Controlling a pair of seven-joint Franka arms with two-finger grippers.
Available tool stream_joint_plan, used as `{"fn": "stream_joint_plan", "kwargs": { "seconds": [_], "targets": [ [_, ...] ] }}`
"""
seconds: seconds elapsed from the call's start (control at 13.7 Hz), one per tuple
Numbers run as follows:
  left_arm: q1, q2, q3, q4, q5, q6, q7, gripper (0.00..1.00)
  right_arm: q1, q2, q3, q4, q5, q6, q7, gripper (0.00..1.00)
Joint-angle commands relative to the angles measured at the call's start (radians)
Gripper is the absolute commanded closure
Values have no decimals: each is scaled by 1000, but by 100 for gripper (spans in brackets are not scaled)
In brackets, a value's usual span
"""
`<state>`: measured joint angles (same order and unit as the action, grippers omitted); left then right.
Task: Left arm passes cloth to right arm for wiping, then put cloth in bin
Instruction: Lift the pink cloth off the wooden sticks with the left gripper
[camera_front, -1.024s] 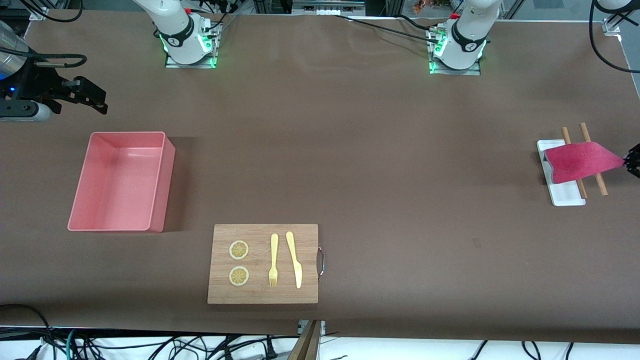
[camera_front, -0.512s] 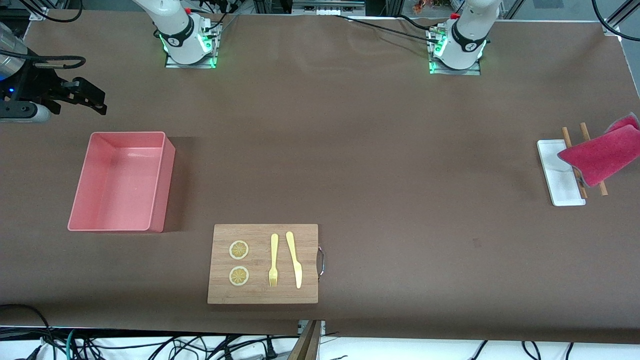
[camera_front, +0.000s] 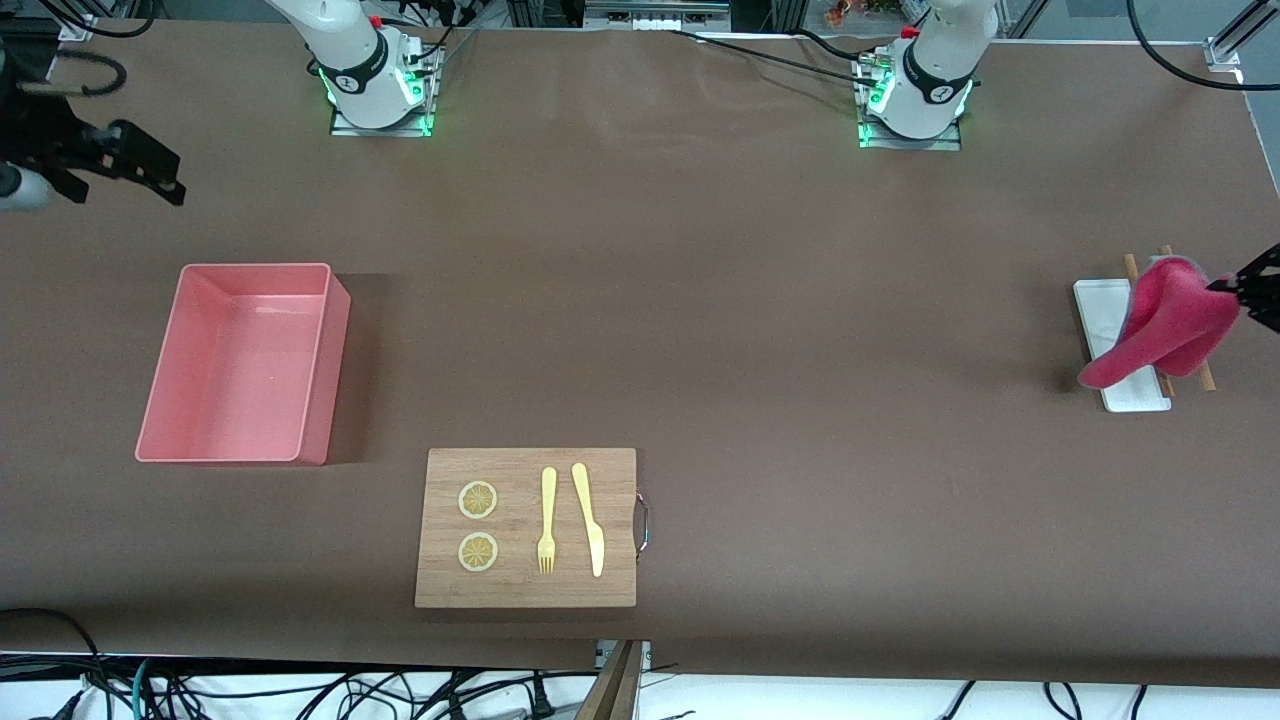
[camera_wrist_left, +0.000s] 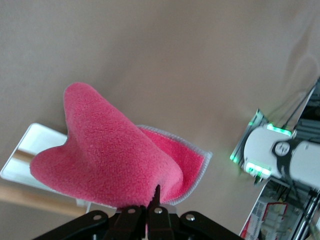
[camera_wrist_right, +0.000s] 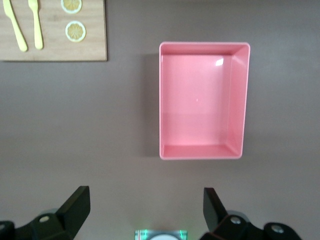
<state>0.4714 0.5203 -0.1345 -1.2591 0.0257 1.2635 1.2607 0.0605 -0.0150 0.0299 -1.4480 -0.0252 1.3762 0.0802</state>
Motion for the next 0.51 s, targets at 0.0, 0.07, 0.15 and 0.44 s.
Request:
{"fn": "stream_joint_plan", "kwargs": {
  "seconds": [0.0,0.07,0.15,0.44],
  "targets": [
    [-31,-32,-60,-17,-61,-22,-201,100,5,29,8,11,24,-58,-11,0],
    [-31,-32,-110,-17,-73,-25,-289,100,5,29,5,11,74,-68,-11,0],
    [-31,-32,-161,-17,-82,-26,-378,100,6,30,4,14,106,-68,-14,0],
    [-42,-26,-292,-23,-244,-21,-729,100,31,53,10,11,217,-72,-204,0]
  ]
}}
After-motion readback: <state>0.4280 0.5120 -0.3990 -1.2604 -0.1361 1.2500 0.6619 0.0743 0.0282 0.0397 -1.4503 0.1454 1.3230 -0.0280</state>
